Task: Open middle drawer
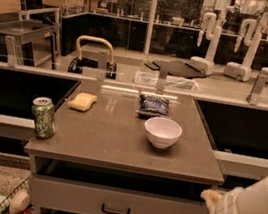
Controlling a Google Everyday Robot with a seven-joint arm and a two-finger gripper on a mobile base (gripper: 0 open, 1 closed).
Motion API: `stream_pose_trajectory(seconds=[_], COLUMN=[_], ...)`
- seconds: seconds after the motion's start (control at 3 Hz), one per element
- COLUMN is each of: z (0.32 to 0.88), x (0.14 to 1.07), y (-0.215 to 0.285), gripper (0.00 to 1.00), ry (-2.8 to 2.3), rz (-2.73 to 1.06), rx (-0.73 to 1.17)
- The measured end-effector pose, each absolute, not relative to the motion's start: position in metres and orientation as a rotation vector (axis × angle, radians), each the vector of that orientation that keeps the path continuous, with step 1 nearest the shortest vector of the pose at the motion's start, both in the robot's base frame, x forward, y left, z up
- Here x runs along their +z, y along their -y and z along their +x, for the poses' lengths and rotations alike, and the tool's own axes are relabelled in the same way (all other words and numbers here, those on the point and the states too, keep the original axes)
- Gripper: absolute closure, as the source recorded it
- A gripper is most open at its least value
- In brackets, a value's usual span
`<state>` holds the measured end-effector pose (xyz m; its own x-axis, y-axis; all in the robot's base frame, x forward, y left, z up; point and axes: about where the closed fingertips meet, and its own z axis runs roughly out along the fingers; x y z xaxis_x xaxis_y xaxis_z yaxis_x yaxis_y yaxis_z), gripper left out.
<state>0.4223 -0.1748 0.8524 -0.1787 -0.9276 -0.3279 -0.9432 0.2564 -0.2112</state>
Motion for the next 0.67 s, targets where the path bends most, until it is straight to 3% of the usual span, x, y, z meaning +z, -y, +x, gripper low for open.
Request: stream_pose_trajectory(seconds=[0.67], z=[0.424], x=[0.662], y=[0.111], gripper=[0.00], ry=[-2.235], rz=[-1.718], rx=[0.104])
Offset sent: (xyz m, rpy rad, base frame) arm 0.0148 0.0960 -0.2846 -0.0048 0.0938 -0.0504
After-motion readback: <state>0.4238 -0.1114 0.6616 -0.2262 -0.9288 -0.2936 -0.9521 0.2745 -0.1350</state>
